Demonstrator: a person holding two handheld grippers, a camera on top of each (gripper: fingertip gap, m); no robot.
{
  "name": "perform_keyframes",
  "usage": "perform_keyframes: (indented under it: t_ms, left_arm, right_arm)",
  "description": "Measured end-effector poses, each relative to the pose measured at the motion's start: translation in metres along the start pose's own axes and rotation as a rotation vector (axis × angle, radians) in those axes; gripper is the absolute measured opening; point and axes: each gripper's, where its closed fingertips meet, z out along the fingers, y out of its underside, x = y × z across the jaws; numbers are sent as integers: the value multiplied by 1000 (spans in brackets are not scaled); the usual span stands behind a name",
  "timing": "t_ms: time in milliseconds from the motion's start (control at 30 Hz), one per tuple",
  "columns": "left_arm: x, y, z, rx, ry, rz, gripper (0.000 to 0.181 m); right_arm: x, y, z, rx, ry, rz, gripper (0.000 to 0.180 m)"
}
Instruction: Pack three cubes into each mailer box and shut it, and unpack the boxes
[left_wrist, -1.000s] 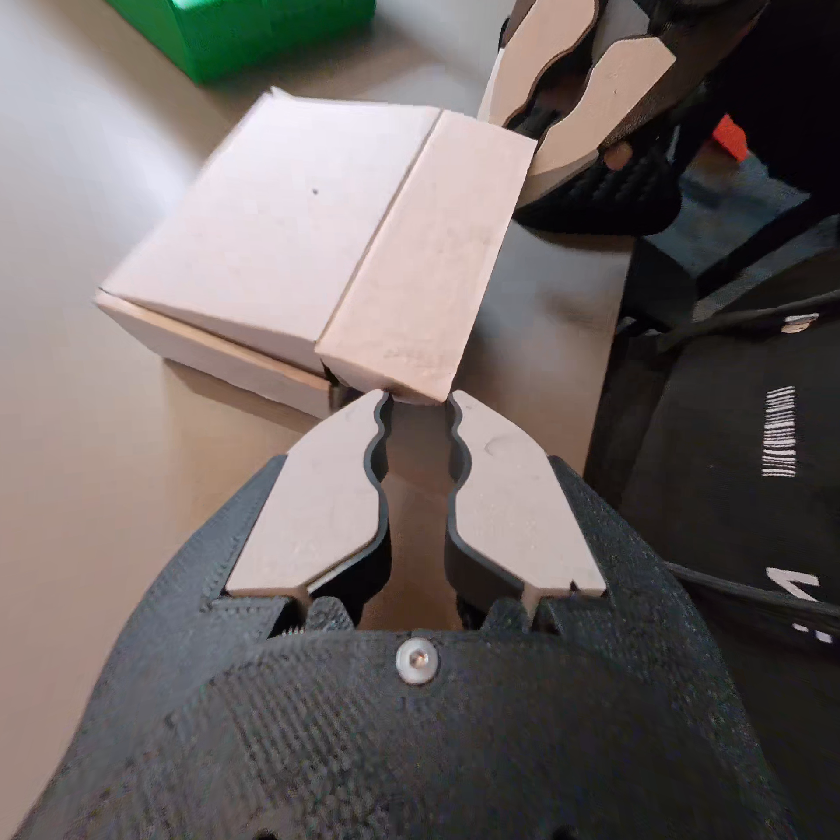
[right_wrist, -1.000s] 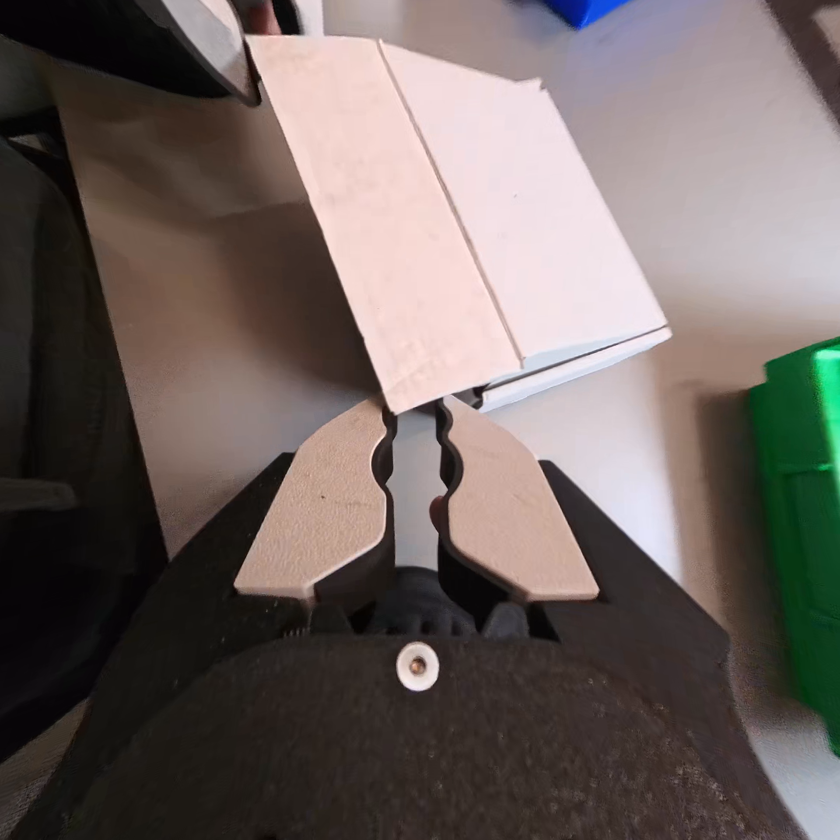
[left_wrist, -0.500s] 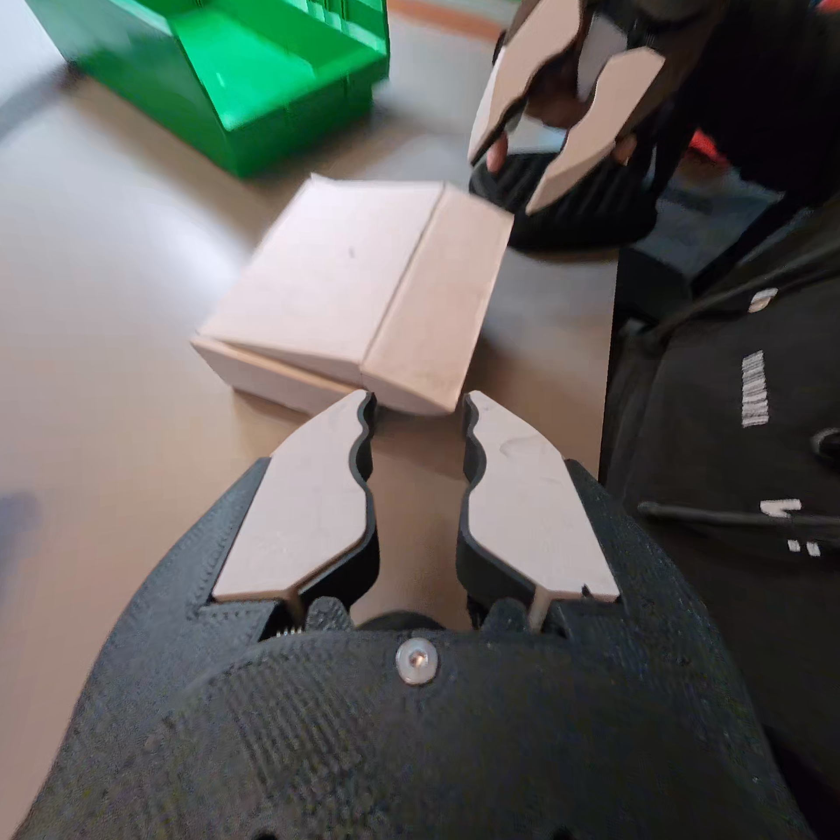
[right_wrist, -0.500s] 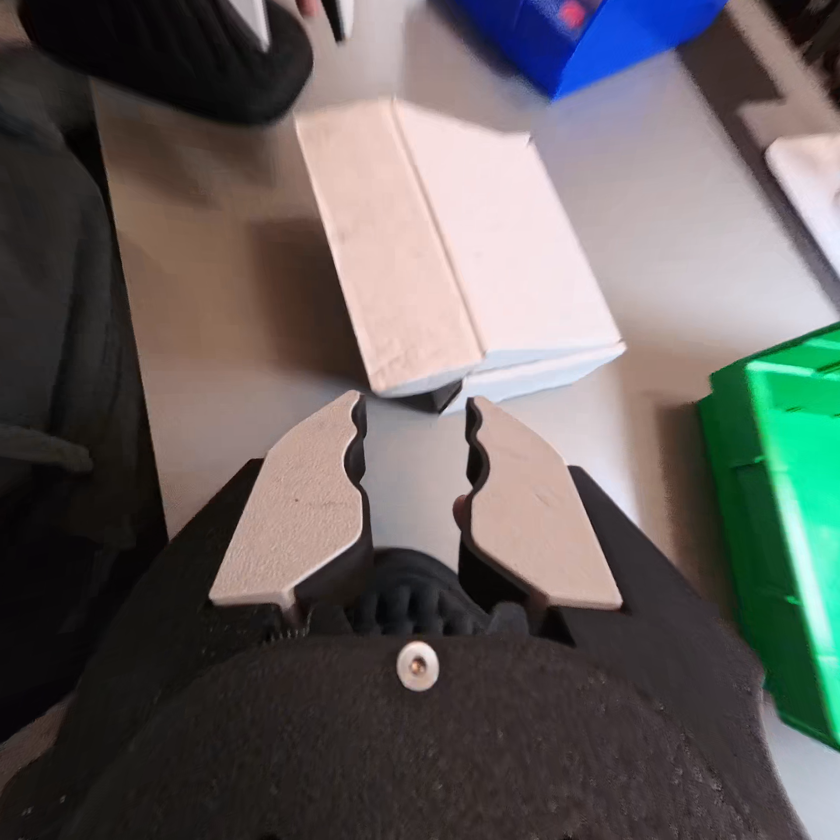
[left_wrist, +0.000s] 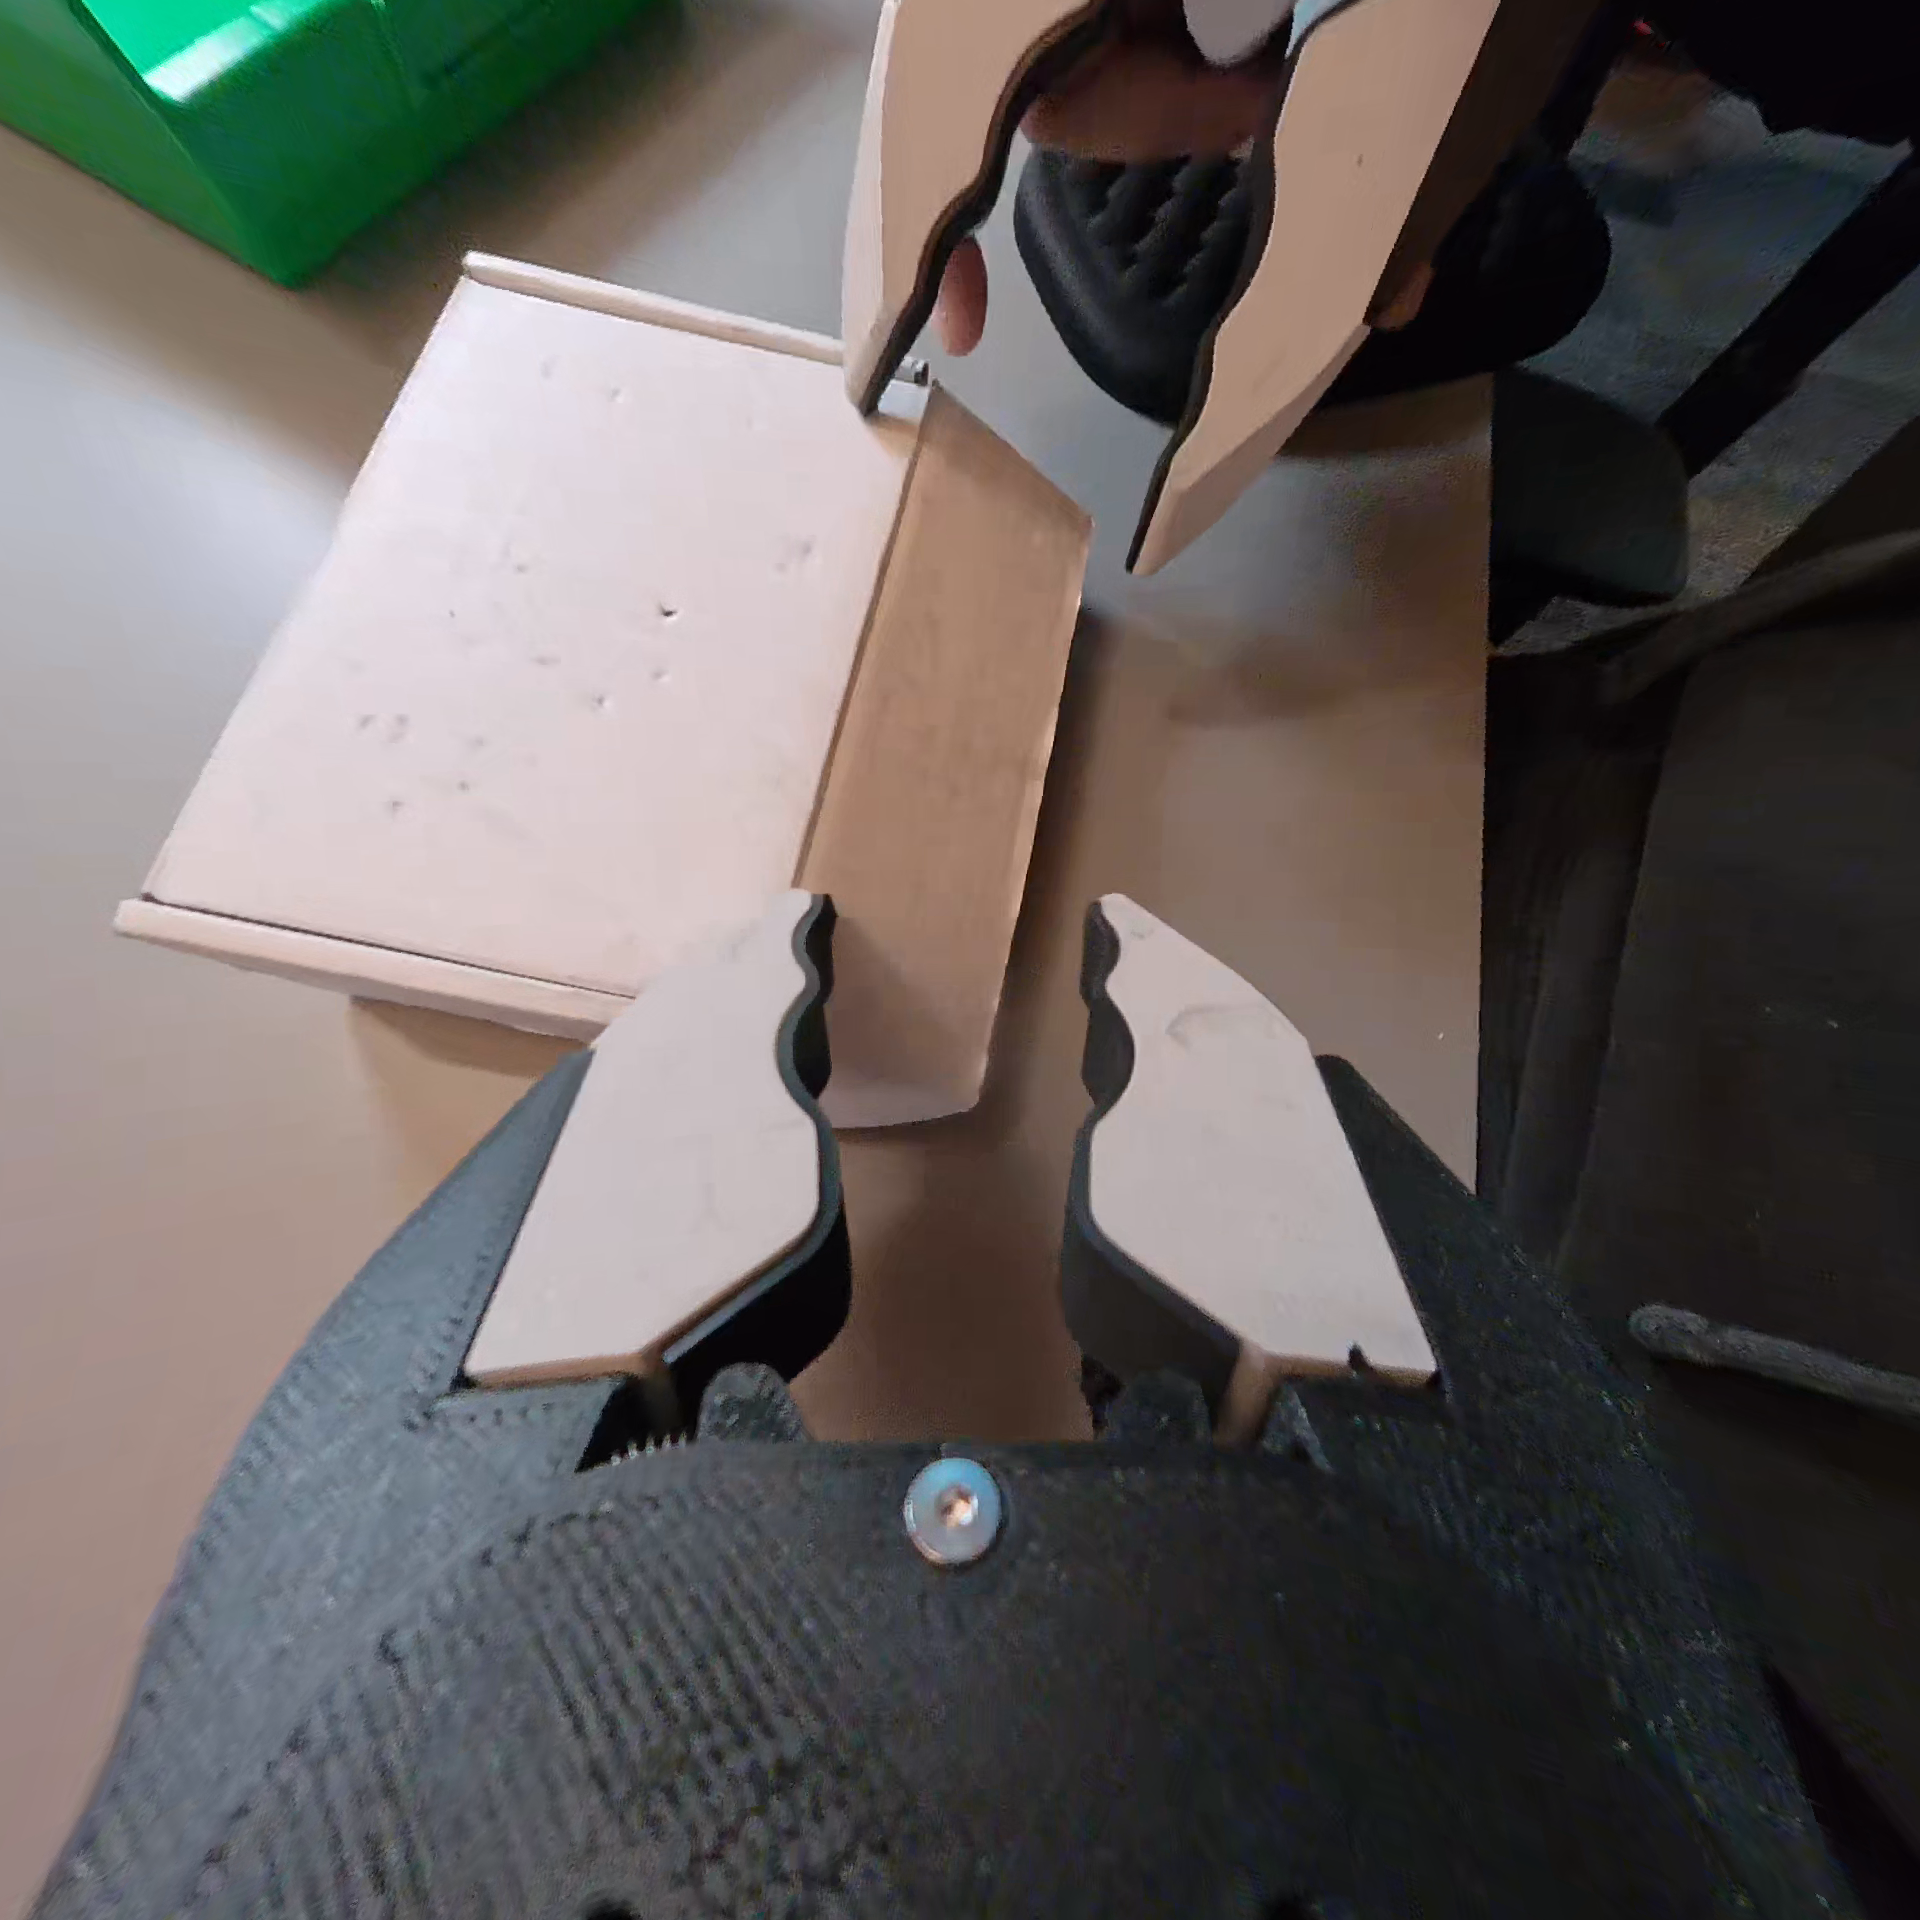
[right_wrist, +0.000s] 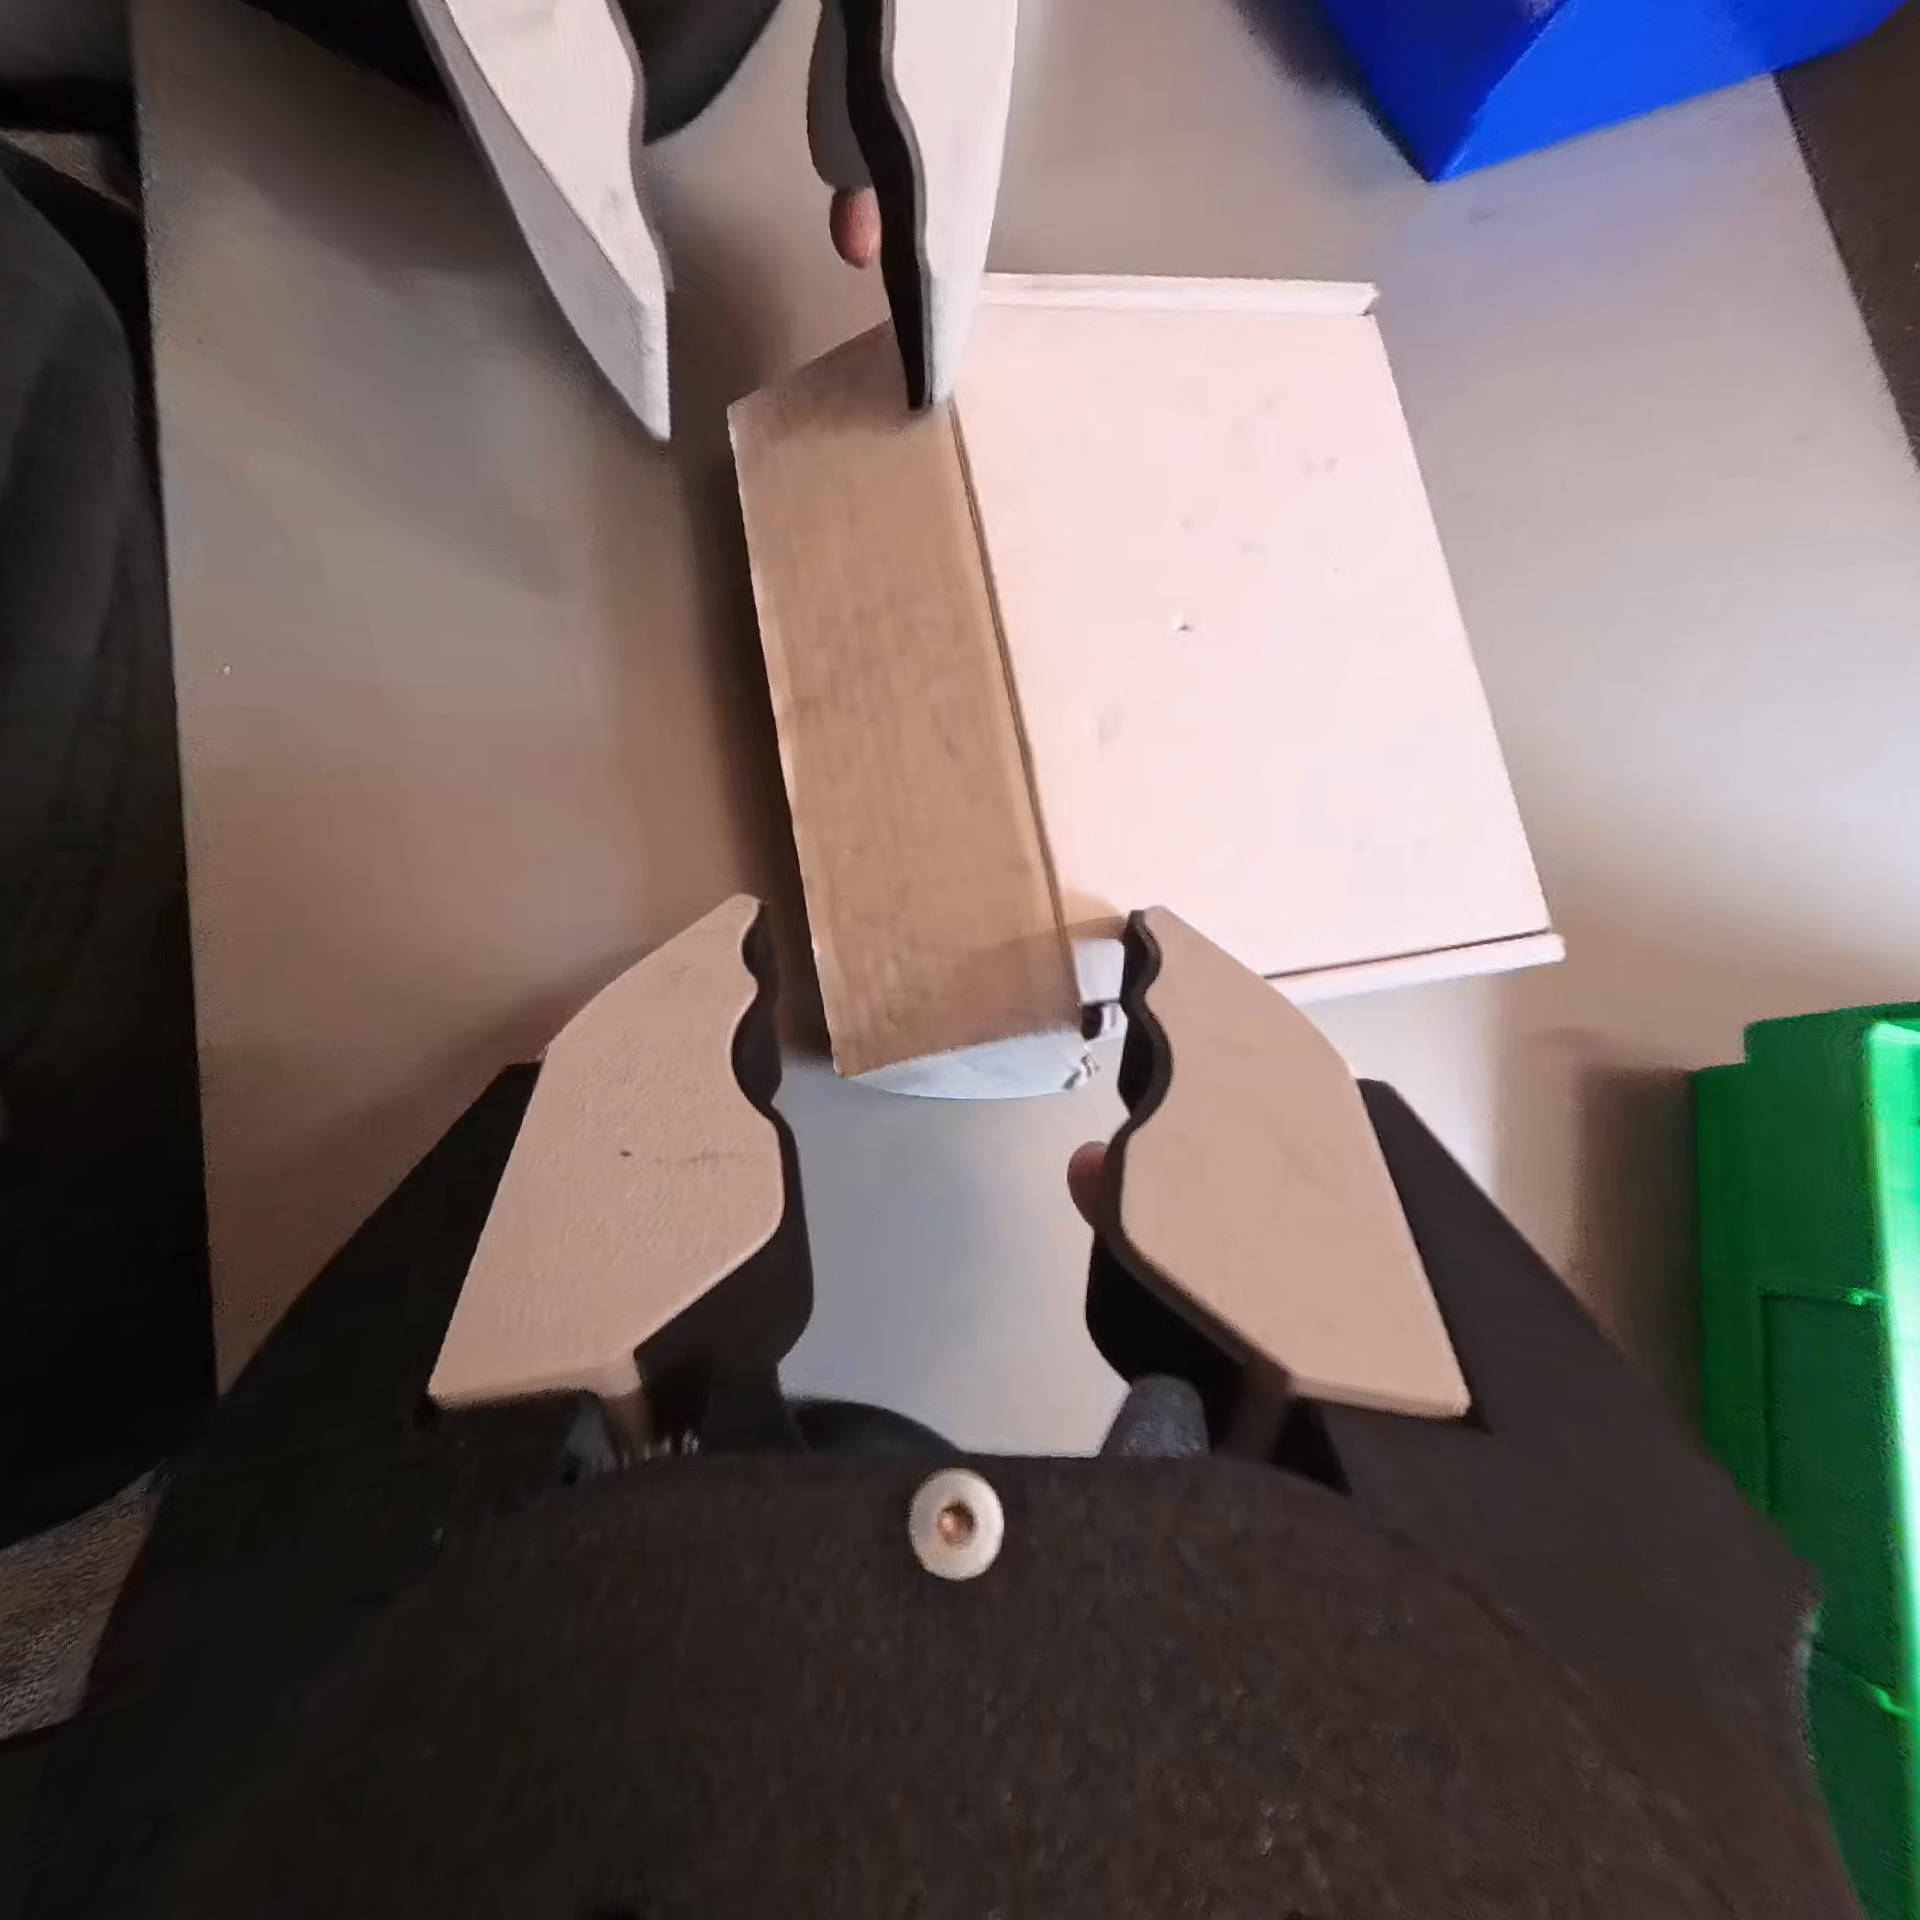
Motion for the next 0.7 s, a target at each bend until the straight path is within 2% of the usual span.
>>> perform_keyframes:
  t_ms: [33, 133, 233, 400, 533, 700]
  left_arm:
    - [0, 0, 1, 0, -2, 7, 47]
    - [3, -1, 1, 9, 16, 18, 50]
    - [-9, -5, -10, 51, -78, 37, 55]
    - [-22, 13, -24, 58, -175, -80, 58]
    - [-17, 33, -12, 18, -173, -80, 64]
    - [-20, 39, -3, -57, -317, 41, 53]
  right_arm:
    - [0, -1, 0, 0, -2, 11, 63]
    - [1, -1, -1, 25, -12, 49, 63]
    - [5, 0, -7, 48, 30, 65, 63]
    - [7, 23, -17, 8, 64, 179, 60]
    - [-6, 34, -3, -57, 114, 41, 63]
    - [-2, 31, 6, -75, 242, -49, 49]
